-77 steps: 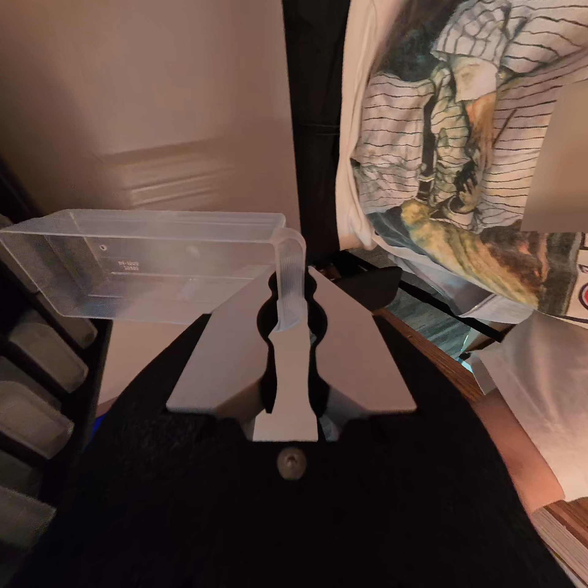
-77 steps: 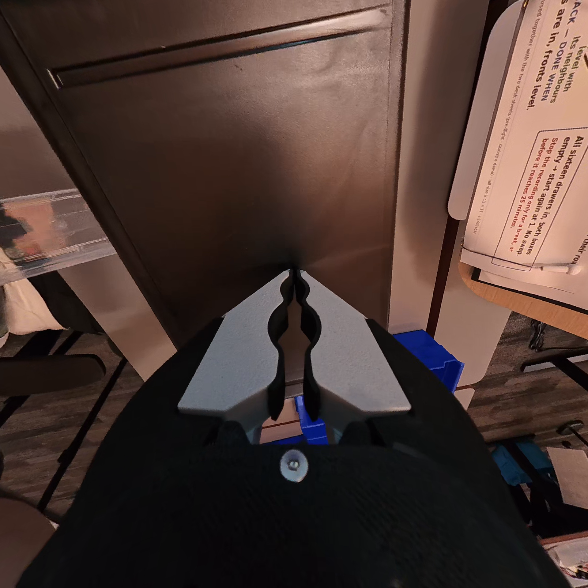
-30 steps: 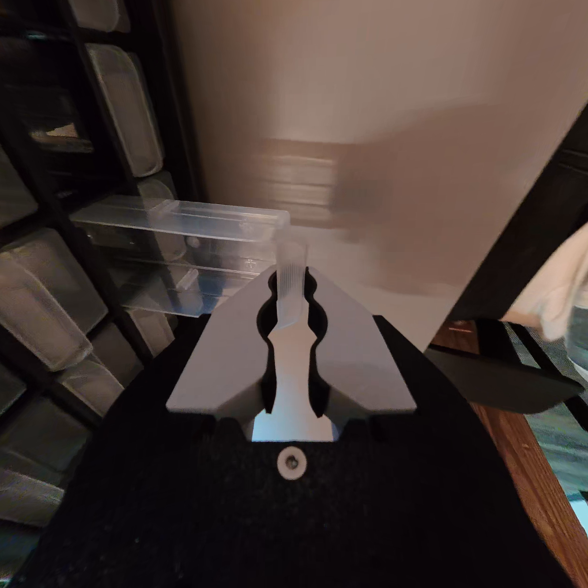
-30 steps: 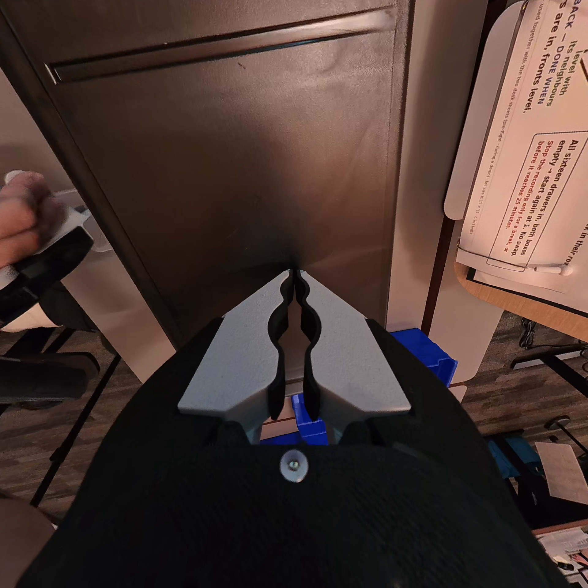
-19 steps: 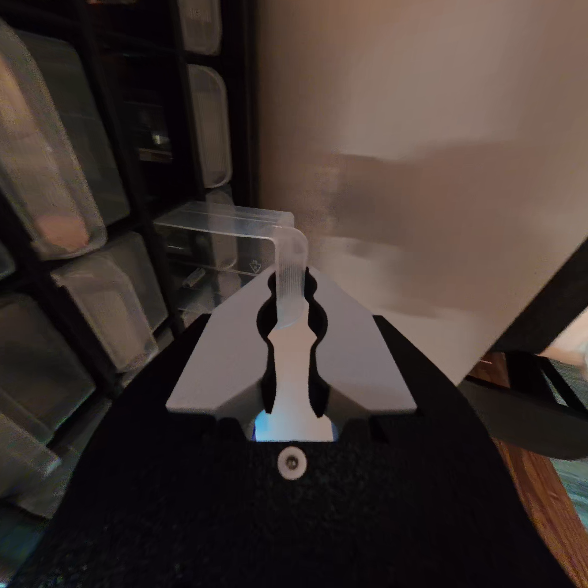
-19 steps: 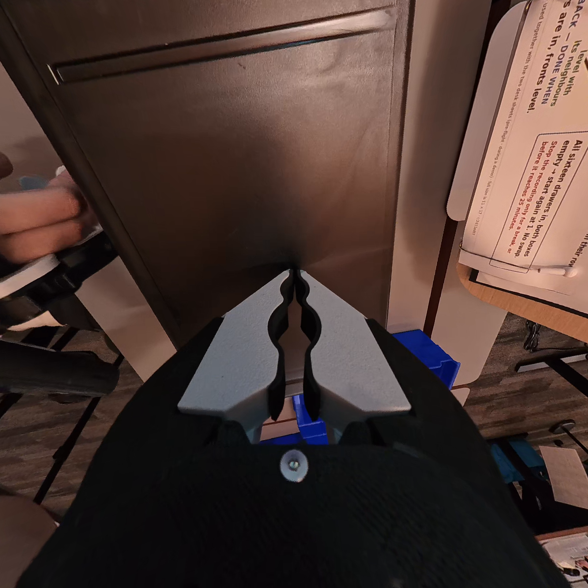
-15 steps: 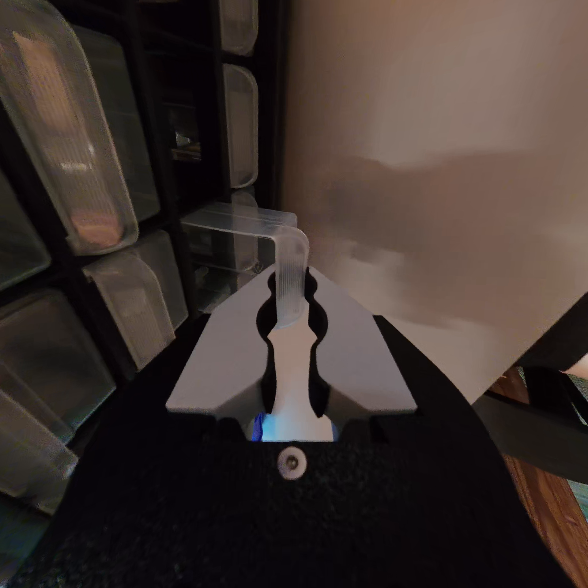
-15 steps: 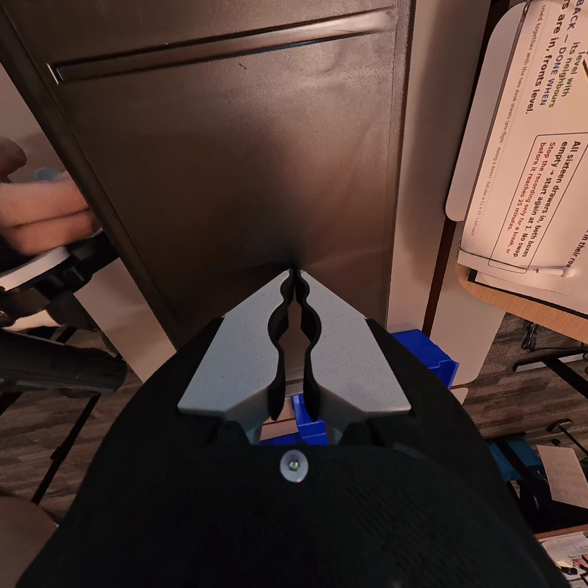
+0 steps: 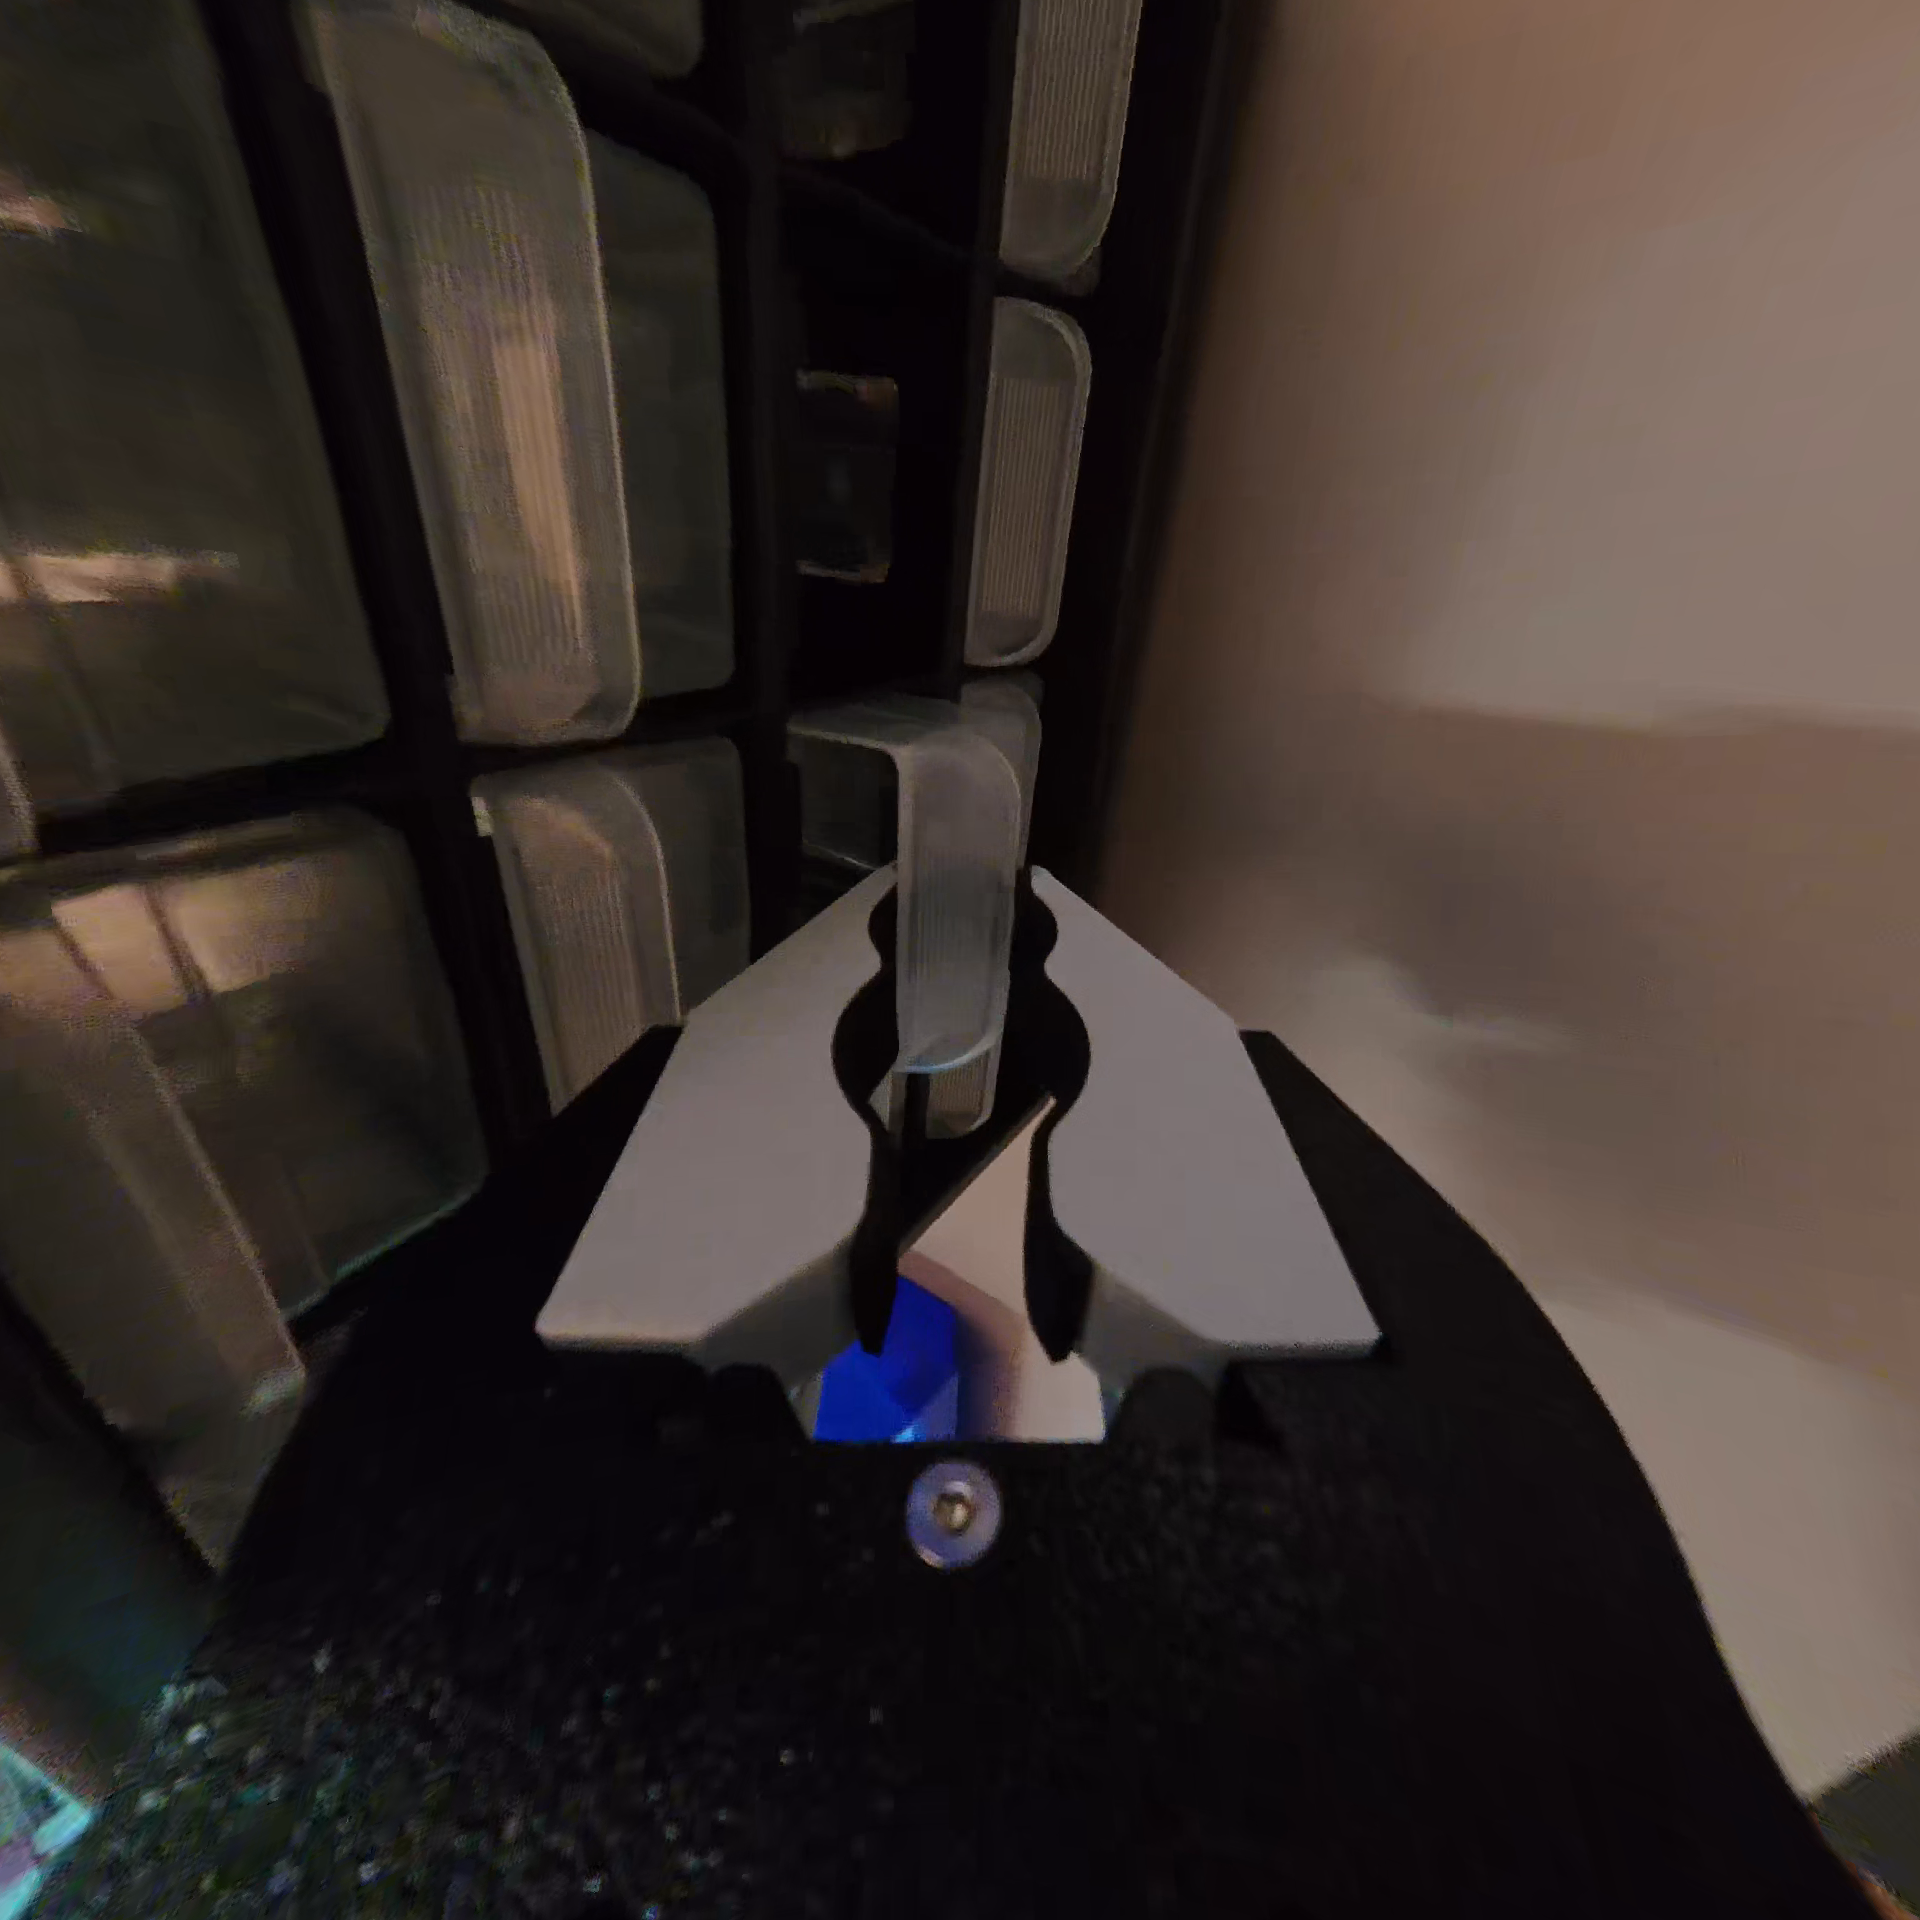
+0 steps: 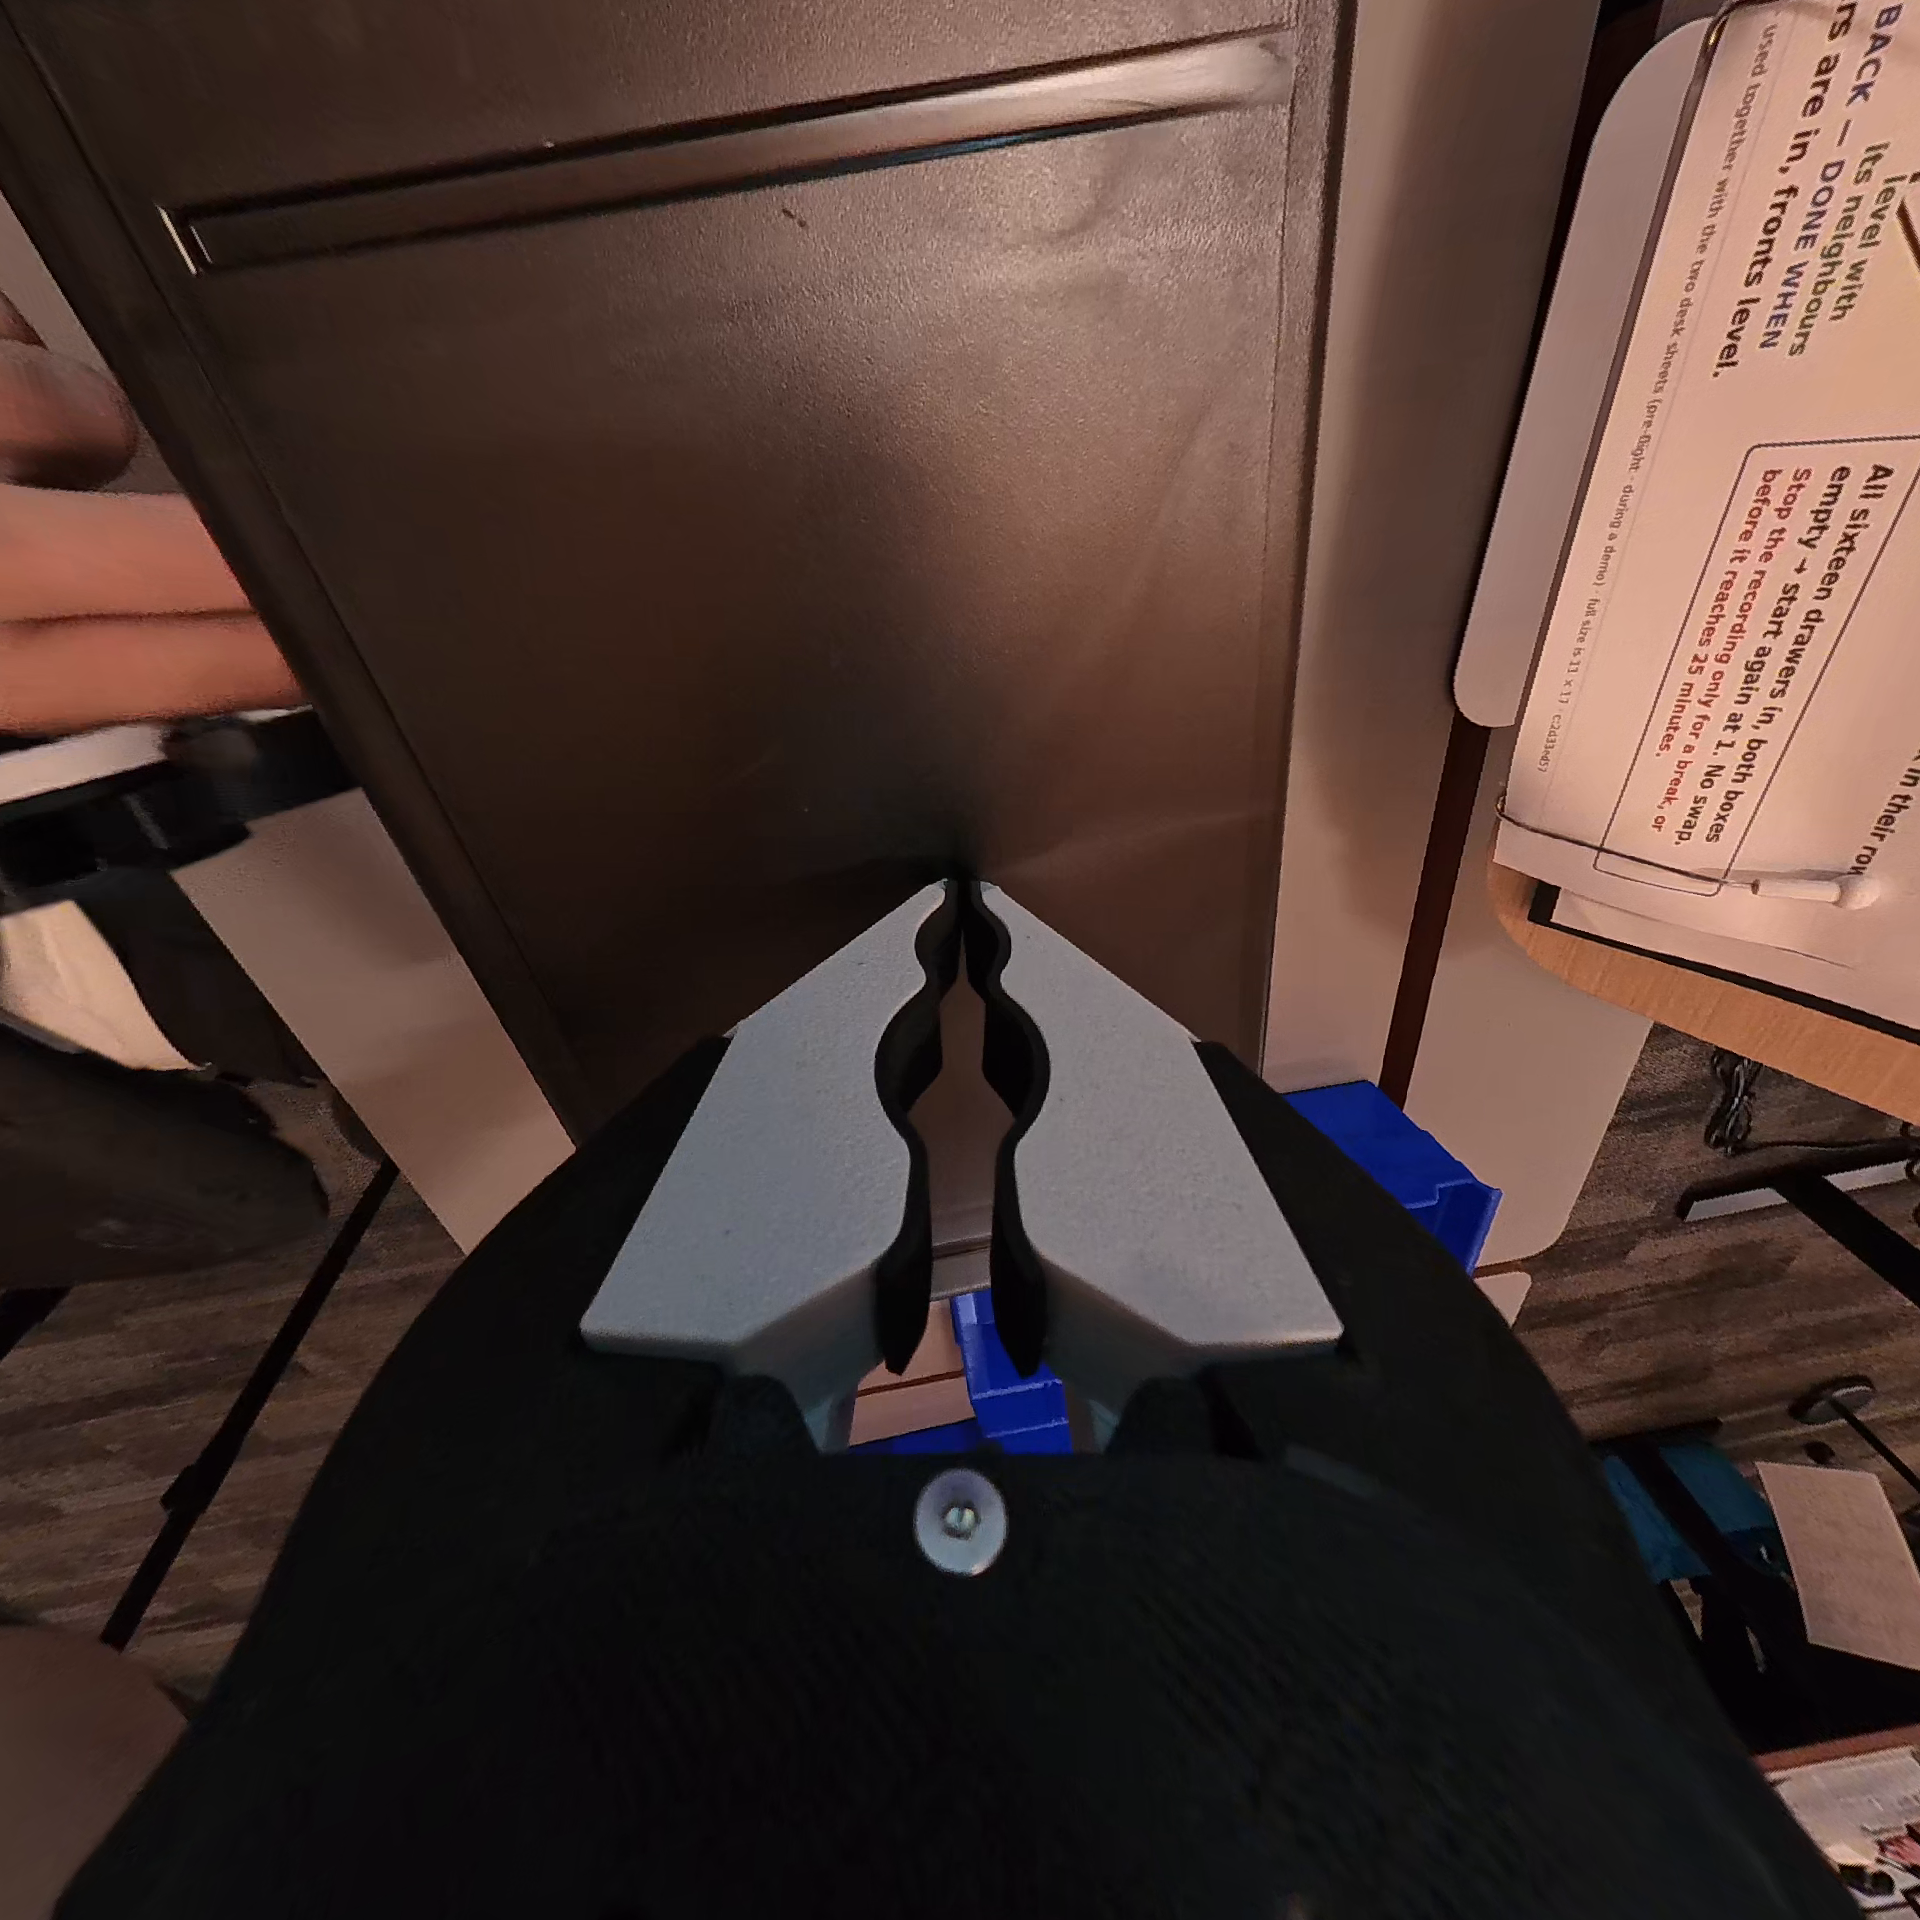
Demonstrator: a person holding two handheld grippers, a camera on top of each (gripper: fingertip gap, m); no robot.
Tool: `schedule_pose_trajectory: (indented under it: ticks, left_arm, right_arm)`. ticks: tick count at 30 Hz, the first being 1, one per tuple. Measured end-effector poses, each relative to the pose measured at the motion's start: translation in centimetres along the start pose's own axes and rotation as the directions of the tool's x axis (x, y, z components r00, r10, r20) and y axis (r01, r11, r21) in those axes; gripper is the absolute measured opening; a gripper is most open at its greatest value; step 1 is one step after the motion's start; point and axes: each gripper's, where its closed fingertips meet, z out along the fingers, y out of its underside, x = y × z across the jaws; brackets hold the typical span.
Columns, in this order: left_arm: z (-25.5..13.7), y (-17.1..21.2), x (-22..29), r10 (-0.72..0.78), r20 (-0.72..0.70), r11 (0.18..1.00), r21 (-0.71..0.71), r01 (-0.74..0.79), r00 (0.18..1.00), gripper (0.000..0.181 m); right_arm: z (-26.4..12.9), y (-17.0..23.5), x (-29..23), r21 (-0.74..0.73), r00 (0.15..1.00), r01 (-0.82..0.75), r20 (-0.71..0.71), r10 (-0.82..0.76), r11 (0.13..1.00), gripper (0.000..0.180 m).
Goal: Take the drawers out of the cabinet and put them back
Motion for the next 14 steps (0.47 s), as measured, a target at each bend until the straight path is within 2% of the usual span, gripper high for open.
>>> schedule_pose_trajectory:
  ticks: [1, 6, 10, 14]
  left_arm:
    - [-0.1, -0.1, -0.1, 0.006, 0.028, 1.000, 0.027, -0.007, 1.000, 0.018]
    - [0.2, 0.0, -0.7, 0.070, 0.233, 0.992, 0.086, -0.092, 0.970, 0.024]
    - [0.0, -0.5, -1.2, 0.150, 0.482, 0.976, 0.069, -0.208, 0.864, 0.034]
    - [-0.2, -0.6, -1.2, 0.131, 0.610, 0.972, 0.077, -0.223, 0.782, 0.037]
  right_arm:
    - [0.0, 0.0, 0.0, 0.001, 1.000, 0.001, -0.001, -0.001, 1.000, 0.000]
    - [0.0, 0.0, 0.0, -0.002, 1.000, 0.002, -0.004, -0.002, 1.000, 0.000]
    - [0.0, 0.0, 0.0, -0.007, 1.000, 0.003, -0.012, -0.003, 1.000, 0.000]
    - [0.0, 0.0, 0.0, -0.011, 1.000, 0.001, -0.013, -0.001, 1.000, 0.000]
